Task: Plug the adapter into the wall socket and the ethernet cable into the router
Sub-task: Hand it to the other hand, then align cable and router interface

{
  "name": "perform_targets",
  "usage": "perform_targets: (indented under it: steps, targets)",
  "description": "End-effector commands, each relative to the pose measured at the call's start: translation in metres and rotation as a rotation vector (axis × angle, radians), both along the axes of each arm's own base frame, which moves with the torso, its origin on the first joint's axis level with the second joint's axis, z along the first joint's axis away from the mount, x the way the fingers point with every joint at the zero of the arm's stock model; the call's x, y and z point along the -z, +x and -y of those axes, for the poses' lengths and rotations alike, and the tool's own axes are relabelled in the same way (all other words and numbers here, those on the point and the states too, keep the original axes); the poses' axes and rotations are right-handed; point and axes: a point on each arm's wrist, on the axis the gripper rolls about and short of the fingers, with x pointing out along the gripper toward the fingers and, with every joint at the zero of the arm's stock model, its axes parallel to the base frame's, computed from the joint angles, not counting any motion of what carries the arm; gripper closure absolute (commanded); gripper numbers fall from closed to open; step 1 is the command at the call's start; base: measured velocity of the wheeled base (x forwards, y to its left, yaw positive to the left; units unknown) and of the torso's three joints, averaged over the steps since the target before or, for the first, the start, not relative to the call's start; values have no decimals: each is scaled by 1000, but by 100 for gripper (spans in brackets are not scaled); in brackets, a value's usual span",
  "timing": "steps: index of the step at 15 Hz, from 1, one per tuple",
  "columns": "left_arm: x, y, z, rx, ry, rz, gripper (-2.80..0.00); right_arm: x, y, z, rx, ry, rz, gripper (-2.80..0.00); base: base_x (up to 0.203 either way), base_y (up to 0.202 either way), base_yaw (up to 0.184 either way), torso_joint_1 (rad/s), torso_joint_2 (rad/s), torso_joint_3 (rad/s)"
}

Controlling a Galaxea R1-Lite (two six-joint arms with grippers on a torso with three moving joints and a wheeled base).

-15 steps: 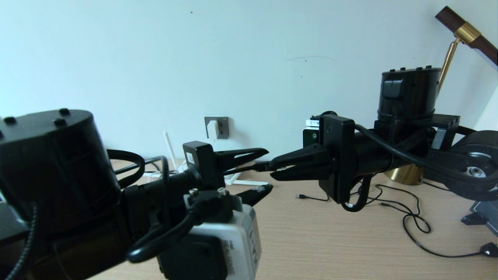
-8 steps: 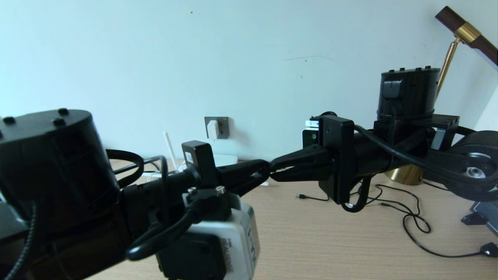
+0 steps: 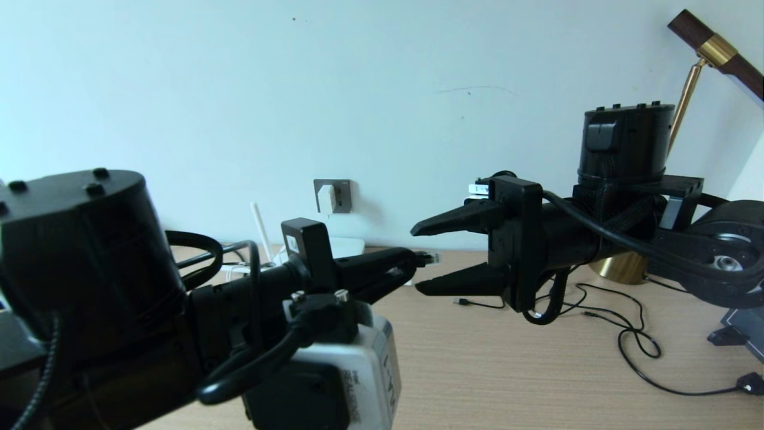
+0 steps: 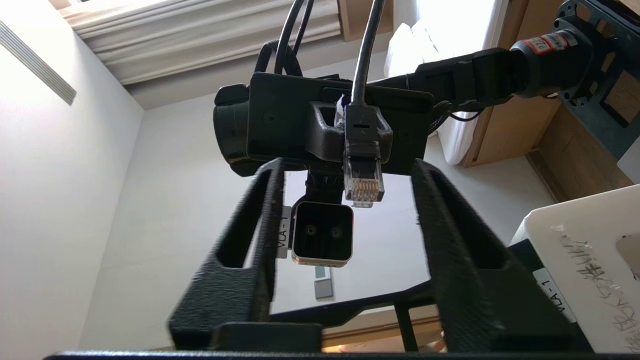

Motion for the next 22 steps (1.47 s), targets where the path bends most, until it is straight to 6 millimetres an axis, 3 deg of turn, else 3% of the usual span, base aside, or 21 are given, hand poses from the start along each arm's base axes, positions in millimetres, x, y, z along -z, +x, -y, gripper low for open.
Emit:
perform_targets:
  steps: [1,5,8,10,14,17,20,22]
  targets:
    - [0,0,0,0,1,8,0,1,0,0,-8,-1,-10,-280,0,0,0,0,0,0]
    - [1,-6,-7,-4,-41,-50,0,8,2,4,8,-13,-26,-280,0,0,0,0,0,0]
    - [7,-20,-24,-21,-189,-300,0,3,4,13,81,-5,7,-280,0,0,0,0,0,0]
    - [7,-23,-26,-32,-296,-465,0,2,3,16,242,1,123,-280,0,0,0,0,0,0]
    - [9,-20,-28,-73,-460,-684,0,21,-7,36,567,-114,475,-280,0,0,0,0,0,0]
    - [15,-11,-37,-199,-582,-782,0,17,-30,60,732,-329,768,-280,0,0,0,0,0,0]
    - [21,-11,-47,-318,-686,-916,0,5,-72,88,901,-589,1126,-280,0,0,0,0,0,0]
    - [26,-13,-56,-383,-680,-969,0,-5,-104,108,986,-728,1260,-280,0,0,0,0,0,0]
